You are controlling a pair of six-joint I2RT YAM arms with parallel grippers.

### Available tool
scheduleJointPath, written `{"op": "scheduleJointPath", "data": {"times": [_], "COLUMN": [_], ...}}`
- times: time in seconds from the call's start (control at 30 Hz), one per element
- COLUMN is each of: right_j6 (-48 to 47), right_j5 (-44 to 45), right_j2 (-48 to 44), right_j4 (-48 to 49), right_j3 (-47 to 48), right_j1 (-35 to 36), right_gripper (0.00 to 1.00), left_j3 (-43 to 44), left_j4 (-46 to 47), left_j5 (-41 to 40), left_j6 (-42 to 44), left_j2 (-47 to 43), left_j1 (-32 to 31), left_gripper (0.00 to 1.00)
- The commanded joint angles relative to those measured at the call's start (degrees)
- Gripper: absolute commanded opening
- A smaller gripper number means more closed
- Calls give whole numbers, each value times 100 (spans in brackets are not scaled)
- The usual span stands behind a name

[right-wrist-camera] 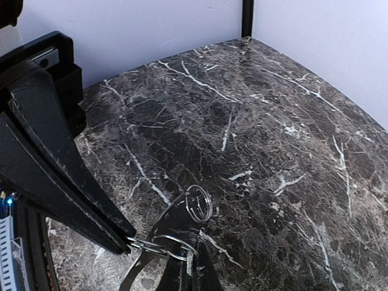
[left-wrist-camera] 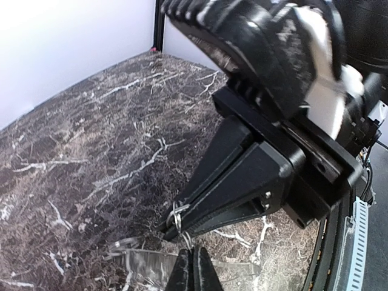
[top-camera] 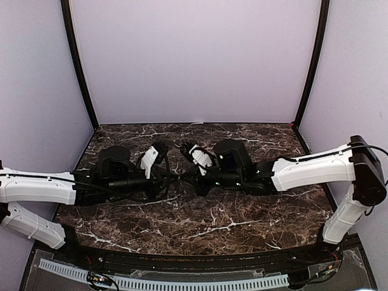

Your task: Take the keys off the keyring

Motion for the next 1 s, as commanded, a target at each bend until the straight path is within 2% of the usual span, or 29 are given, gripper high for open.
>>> {"op": "scheduleJointPath", "data": {"times": [0.0, 0.27, 0.57, 0.8, 0.97], "right_j6": [-17, -227, -778, -1003, -755], "right_j5": [-1152, -2718, -4659, -4889, -4900], "right_j2": [-180, -152, 347, 496, 353], "right_j4": [-475, -1714, -2805, -3008, -2423], "right_j3": [333, 945, 1498, 1615, 1378], "right_j1": [-389, -773, -867, -720, -700], "right_gripper": [0, 0, 0, 0, 0], "left_j3": [-238, -623, -902, -922, -1003], "left_j4": [635, 1251, 2034, 2342, 2675], "left_j5": [412, 692, 1027, 1472, 1809], "left_j6": [468, 527, 492, 348, 68], "left_j2": [-402, -748, -917, -876, -726], "left_j1": [-13, -13, -13, -12, -9], "left_gripper": [0, 0, 0, 0, 0]}}
